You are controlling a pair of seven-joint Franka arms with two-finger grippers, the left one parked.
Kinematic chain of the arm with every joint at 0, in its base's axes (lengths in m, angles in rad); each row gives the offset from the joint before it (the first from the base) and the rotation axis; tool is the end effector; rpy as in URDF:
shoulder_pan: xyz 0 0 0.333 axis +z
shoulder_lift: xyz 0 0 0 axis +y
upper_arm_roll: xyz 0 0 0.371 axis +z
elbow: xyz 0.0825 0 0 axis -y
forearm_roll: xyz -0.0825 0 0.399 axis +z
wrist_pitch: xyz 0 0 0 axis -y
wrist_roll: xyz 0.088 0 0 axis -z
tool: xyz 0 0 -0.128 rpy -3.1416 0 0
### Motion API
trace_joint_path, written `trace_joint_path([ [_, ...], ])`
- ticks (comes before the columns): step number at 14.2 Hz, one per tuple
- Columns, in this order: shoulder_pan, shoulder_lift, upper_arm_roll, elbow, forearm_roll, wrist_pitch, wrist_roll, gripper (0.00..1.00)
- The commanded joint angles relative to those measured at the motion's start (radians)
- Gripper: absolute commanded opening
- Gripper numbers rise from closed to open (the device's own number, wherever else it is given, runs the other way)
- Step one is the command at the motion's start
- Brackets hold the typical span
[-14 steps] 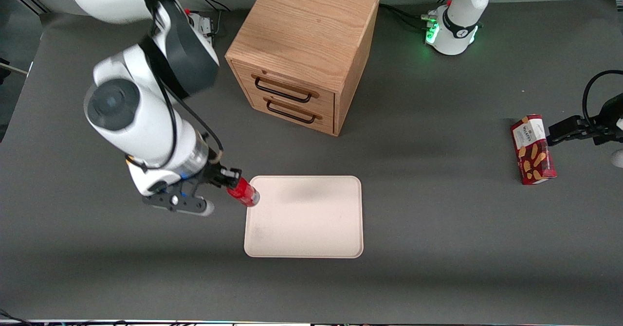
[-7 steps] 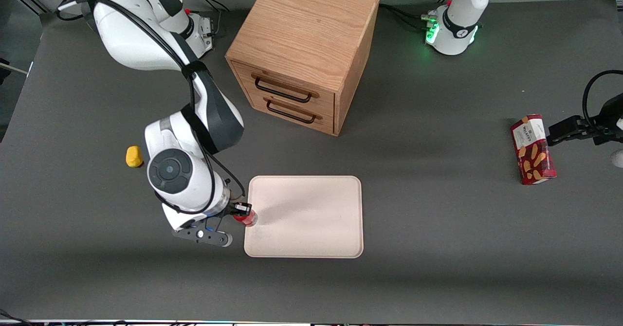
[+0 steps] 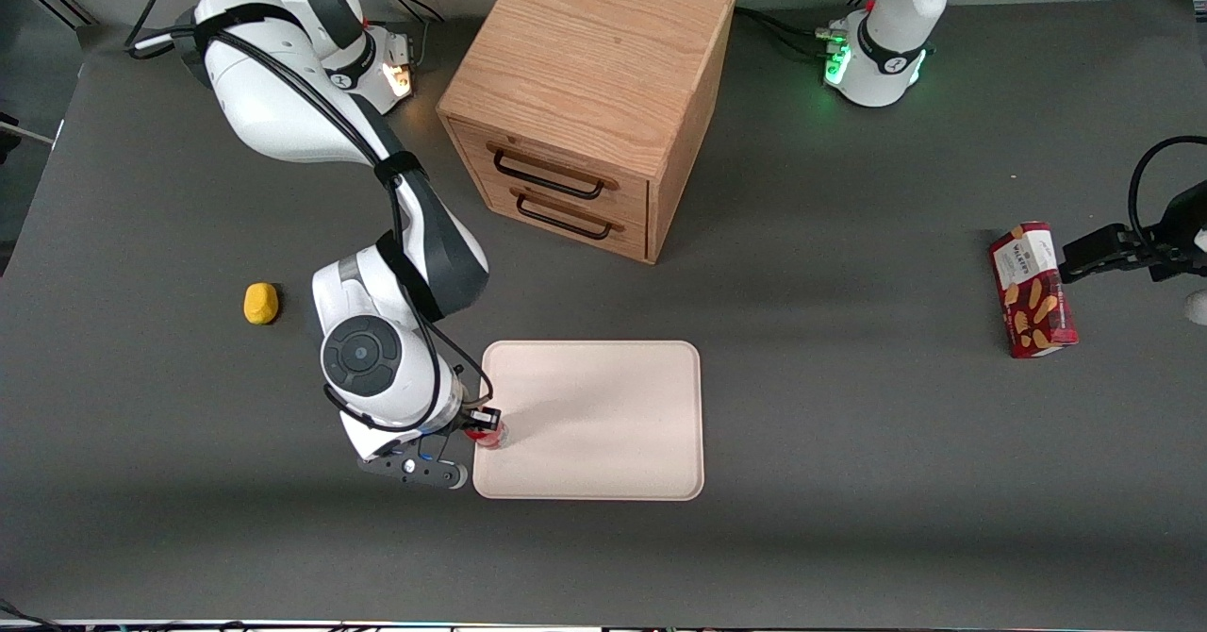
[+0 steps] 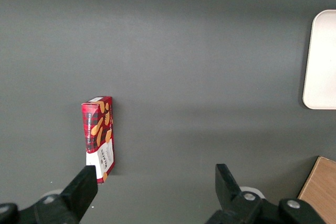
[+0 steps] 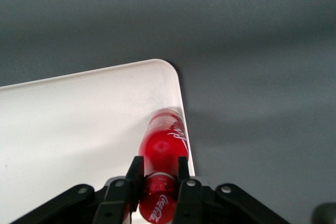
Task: Place coke bottle on tray
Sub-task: 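Lower the bottle onto the tray's edge and open the right gripper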
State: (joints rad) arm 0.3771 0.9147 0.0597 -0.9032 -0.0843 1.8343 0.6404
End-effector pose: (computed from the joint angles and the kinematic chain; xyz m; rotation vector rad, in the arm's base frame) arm 0.7743 0.3296 0.3505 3.1039 -0.3209 0.0508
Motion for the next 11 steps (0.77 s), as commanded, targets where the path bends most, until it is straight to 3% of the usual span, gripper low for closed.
trace_joint_path([
  [1, 0.003, 0.0, 0.0, 0.001, -0.012, 0.016, -0.002, 0.0],
  [6, 0.005, 0.004, 0.002, -0.008, -0.011, 0.019, 0.005, 0.0],
  [7, 0.005, 0.006, 0.002, -0.011, -0.011, 0.02, 0.004, 0.05],
  [8, 0.005, 0.006, 0.002, -0.011, -0.009, 0.023, 0.005, 0.19],
  [10, 0.005, 0.006, 0.0, -0.017, -0.009, 0.031, 0.012, 0.68],
  [11, 0.005, 0.006, 0.002, -0.017, -0.009, 0.039, 0.012, 0.82],
])
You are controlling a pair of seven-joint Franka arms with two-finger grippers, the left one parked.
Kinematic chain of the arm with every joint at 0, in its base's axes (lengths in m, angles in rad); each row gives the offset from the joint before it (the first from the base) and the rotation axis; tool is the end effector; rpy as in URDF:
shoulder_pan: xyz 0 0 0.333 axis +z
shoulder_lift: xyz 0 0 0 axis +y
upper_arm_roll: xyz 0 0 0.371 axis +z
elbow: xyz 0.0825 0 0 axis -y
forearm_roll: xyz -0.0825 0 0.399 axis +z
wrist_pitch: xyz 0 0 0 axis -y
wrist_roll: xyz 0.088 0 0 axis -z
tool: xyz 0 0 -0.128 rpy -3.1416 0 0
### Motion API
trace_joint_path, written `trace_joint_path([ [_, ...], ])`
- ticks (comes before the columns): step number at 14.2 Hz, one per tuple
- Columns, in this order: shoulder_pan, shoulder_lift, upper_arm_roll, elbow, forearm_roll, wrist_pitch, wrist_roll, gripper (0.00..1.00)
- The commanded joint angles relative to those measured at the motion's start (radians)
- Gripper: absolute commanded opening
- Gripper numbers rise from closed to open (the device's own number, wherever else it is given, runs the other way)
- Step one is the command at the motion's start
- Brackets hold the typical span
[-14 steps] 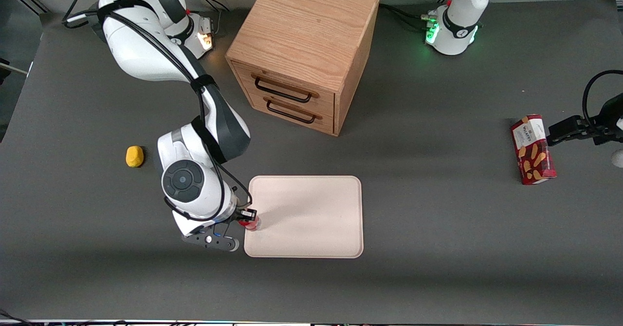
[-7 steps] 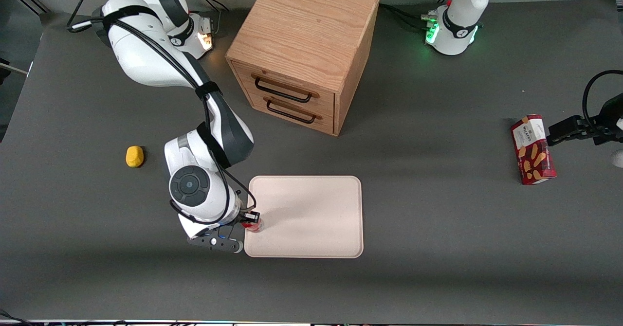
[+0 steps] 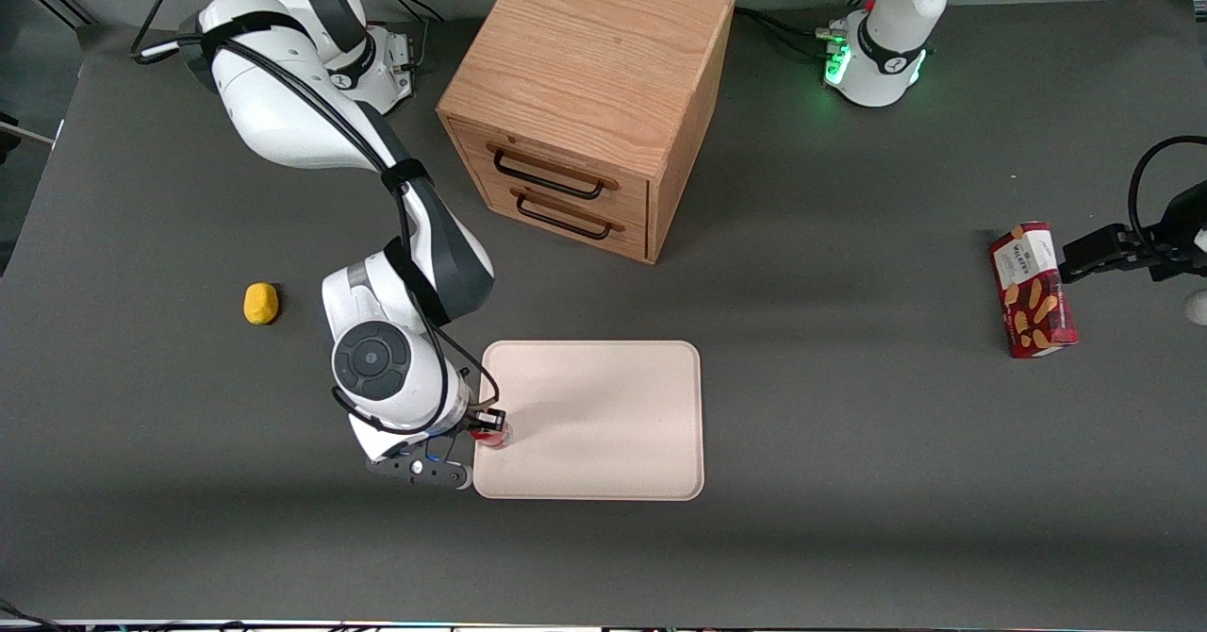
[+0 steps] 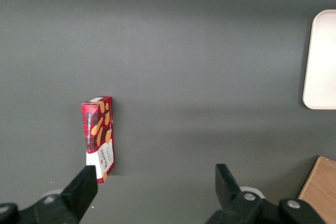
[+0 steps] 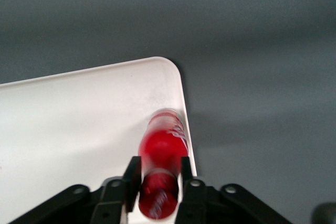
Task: Place coke bottle on tray
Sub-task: 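Lower the bottle onto the tray's edge and open the right gripper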
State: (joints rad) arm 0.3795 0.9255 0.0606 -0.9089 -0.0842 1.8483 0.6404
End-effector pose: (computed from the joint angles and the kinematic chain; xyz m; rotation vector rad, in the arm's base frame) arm 0.7742 0.3325 0.3398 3.1047 -0.3152 0.0464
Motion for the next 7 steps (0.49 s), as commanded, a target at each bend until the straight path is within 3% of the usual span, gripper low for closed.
trace_joint_path([
  [1, 0.002, -0.007, -0.001, -0.012, -0.009, 0.031, 0.01, 0.98],
  [4, 0.001, -0.034, 0.001, -0.012, -0.005, 0.019, 0.001, 1.0],
  [7, 0.001, -0.105, 0.001, -0.012, -0.006, -0.12, 0.008, 1.0],
])
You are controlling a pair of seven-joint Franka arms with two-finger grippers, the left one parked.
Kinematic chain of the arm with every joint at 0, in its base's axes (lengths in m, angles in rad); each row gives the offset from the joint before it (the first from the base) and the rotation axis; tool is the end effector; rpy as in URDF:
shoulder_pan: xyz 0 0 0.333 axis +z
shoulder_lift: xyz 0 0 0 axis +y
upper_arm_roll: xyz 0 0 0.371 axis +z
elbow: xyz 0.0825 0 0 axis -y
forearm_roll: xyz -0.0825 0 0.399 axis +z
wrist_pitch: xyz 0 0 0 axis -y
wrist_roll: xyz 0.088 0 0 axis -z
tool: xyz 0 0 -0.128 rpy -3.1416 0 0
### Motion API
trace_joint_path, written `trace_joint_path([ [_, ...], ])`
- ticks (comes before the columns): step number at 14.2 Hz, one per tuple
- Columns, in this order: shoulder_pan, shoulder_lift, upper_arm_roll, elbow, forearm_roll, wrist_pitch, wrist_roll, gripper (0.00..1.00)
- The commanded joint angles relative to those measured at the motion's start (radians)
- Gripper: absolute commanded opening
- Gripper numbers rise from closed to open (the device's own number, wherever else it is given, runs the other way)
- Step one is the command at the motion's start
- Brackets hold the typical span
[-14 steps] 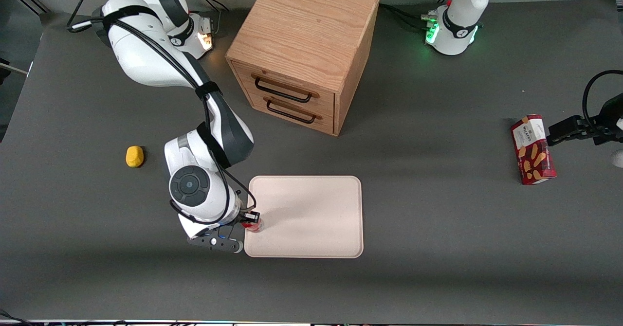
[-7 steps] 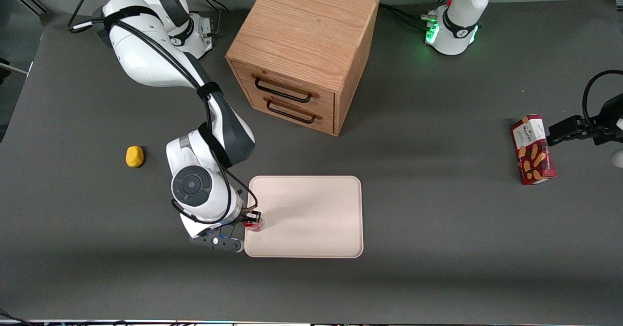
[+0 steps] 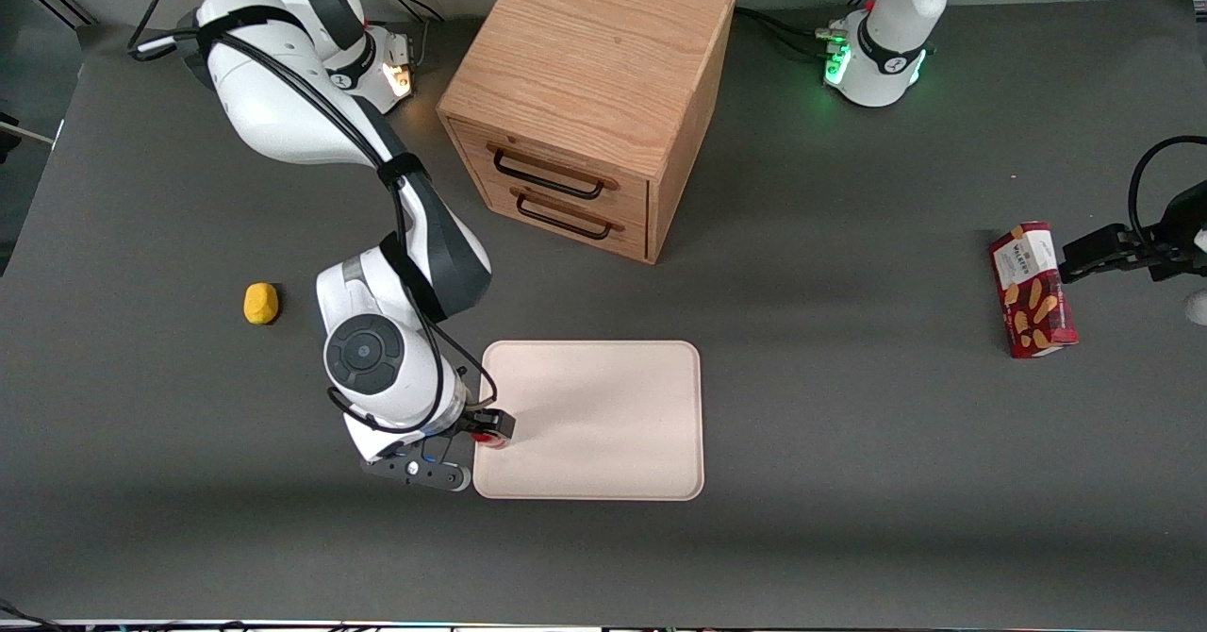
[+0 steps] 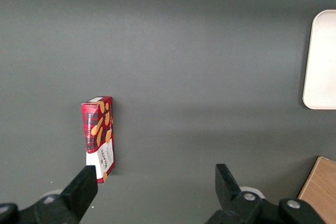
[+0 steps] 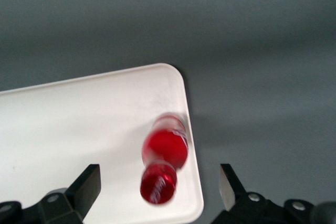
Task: Place coke bottle on tray
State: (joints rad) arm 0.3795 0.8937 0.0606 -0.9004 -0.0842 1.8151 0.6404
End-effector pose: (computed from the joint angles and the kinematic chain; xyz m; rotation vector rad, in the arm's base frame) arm 0.7710 0.3307 0.3678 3.1061 -0.3179 0.0574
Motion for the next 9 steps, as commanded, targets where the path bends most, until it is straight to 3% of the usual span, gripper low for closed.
trace_joint_path([
  [1, 0.002, -0.108, 0.002, -0.018, -0.006, -0.138, 0.012, 1.0],
  [9, 0.004, -0.36, 0.007, -0.018, -0.006, -0.466, 0.009, 1.0],
])
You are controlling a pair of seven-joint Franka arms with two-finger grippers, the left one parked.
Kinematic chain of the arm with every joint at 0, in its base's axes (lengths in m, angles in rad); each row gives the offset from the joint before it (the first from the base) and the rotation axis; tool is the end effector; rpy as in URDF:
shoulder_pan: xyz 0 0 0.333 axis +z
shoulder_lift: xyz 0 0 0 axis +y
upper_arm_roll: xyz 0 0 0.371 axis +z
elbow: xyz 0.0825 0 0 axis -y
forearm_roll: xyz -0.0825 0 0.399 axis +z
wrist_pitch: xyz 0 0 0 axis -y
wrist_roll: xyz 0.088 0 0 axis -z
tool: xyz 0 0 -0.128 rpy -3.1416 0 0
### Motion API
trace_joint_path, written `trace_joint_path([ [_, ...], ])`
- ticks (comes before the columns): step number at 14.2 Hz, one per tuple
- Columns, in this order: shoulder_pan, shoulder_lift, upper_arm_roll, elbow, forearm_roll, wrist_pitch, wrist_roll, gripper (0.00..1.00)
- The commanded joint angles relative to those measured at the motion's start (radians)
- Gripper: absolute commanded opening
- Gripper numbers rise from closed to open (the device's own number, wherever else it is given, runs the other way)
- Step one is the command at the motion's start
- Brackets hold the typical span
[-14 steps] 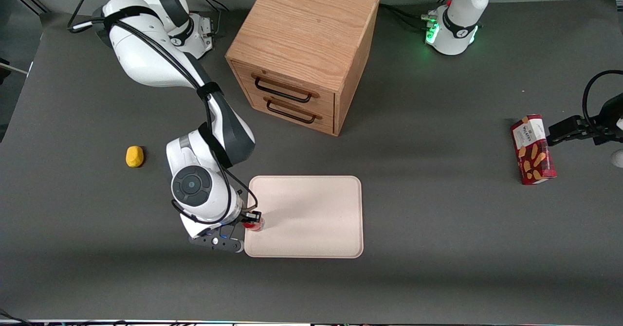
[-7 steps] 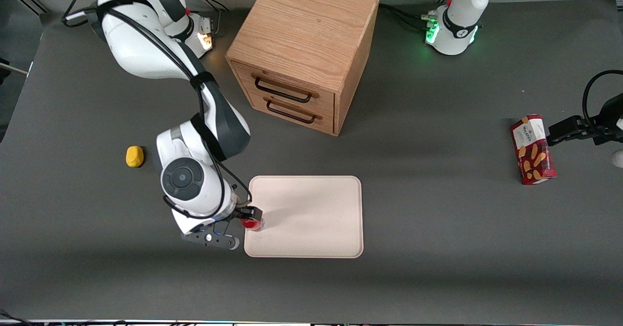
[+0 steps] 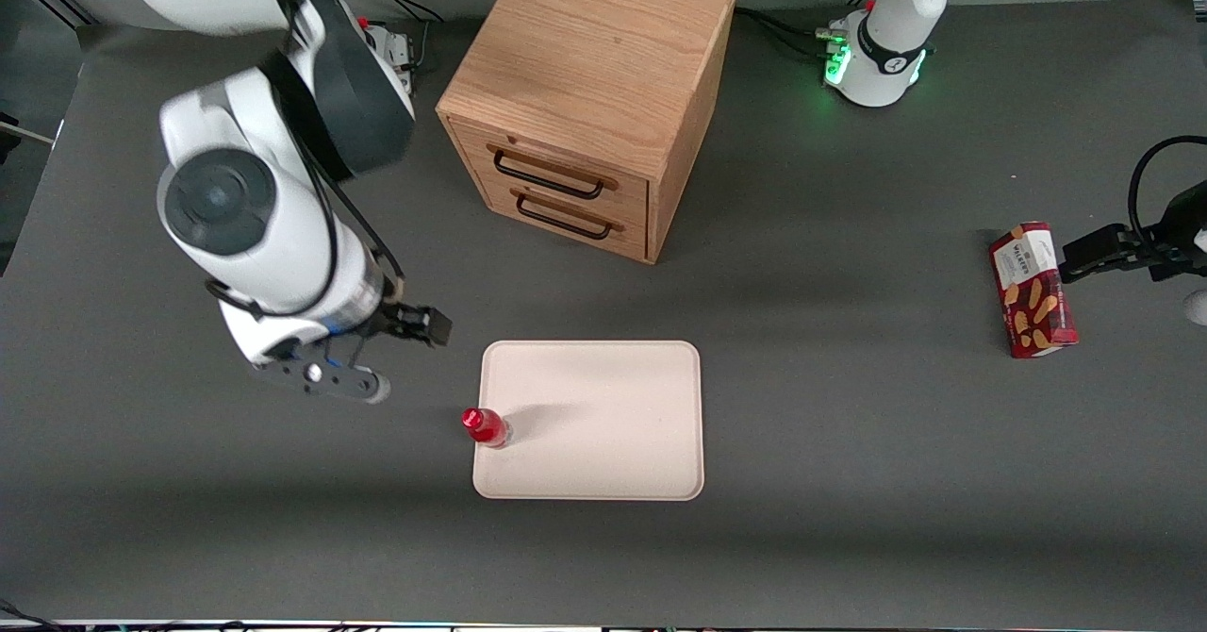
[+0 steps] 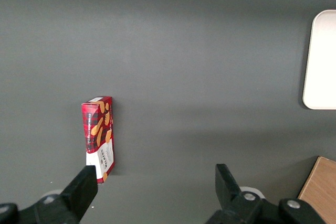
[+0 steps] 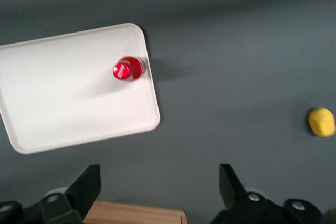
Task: Place coke bottle on tray
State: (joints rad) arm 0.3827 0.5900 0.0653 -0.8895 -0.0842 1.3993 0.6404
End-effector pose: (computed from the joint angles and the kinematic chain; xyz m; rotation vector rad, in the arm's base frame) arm 0.6811 0.2951 0.5799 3.0423 -0.3253 -0.0672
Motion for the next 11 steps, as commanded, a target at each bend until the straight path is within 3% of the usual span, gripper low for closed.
trace_joint_path([
  [1, 0.001, -0.073, 0.001, -0.028, -0.006, -0.077, 0.005, 1.0],
  [4, -0.008, -0.108, -0.01, -0.031, -0.005, -0.109, -0.016, 1.0],
  [6, -0.076, -0.146, -0.004, -0.054, -0.003, -0.111, -0.103, 1.0],
  [11, -0.289, -0.338, 0.03, -0.311, 0.006, -0.057, -0.391, 1.0],
])
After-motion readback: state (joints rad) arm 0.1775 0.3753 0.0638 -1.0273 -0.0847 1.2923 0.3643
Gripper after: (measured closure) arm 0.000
